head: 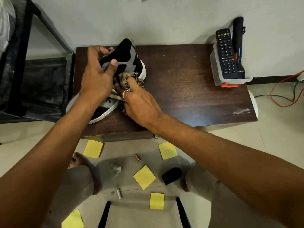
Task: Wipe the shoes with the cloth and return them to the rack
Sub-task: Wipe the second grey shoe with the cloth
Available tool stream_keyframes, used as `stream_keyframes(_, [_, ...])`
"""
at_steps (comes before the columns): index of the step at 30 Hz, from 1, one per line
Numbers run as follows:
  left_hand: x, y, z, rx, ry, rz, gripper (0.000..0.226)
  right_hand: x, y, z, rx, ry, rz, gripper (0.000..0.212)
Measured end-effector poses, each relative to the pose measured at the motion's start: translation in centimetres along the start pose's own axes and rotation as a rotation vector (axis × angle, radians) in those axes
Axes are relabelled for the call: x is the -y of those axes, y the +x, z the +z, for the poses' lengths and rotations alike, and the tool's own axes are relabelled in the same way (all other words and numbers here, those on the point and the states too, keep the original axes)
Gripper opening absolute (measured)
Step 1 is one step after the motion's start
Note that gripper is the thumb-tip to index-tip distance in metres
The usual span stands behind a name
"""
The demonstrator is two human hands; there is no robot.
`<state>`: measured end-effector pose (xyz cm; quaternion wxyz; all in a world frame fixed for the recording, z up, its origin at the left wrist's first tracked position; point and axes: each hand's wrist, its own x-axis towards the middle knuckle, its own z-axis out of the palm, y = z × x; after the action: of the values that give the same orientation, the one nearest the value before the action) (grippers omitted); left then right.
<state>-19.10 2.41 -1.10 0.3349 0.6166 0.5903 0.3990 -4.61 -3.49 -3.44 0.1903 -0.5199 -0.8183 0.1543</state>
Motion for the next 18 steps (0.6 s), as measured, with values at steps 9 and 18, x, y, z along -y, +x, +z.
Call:
stream_keyframes(9, [0.0,0.6,-0.9,0.134,-0.178,-0.051,0.016,-1.3,0.0,-2.6,0.069,0.106,-0.023,0.023])
stream_keyframes(18, [0.4,1.1,-2.1,0.278,-0.387,-0.131,0.023,-0.1,2.1,-1.0,-0.178,-0.041,-0.042,0.047])
